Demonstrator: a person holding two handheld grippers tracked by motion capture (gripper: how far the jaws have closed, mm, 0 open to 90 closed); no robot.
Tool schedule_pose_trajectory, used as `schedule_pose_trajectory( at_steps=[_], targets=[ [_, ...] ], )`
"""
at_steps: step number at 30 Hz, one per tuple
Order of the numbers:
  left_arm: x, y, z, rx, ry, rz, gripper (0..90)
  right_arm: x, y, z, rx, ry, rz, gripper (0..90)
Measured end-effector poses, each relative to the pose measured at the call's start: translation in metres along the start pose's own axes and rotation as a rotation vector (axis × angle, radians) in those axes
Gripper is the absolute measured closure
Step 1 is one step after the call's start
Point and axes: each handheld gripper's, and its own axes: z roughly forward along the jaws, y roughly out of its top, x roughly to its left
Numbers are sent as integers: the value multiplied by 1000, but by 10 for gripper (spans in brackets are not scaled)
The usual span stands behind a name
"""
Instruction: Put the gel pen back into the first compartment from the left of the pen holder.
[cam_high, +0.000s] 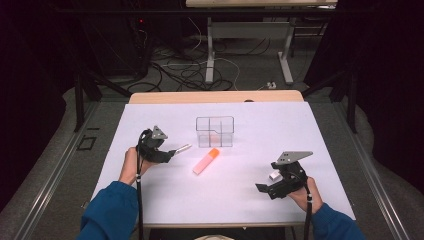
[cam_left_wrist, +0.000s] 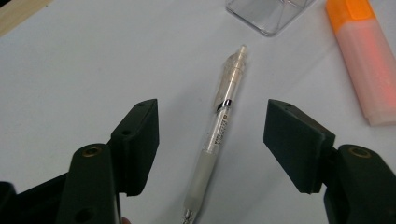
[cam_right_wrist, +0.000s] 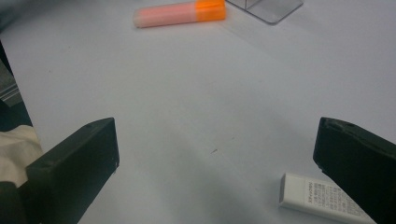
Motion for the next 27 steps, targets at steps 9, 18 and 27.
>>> schedule_pose_trajectory(
  at_steps=[9, 18, 27],
  targets=[
    [-5, 4, 0, 37, -19, 78, 165, 0, 1, -2, 17, 2, -6, 0],
    [-6, 9, 0, 64, -18, 107, 97, 0, 1, -1, 1, 2, -3, 0],
    [-4, 17, 2, 107, -18, 101, 0, -1, 0, 0, -1, 5, -1, 0]
  ],
)
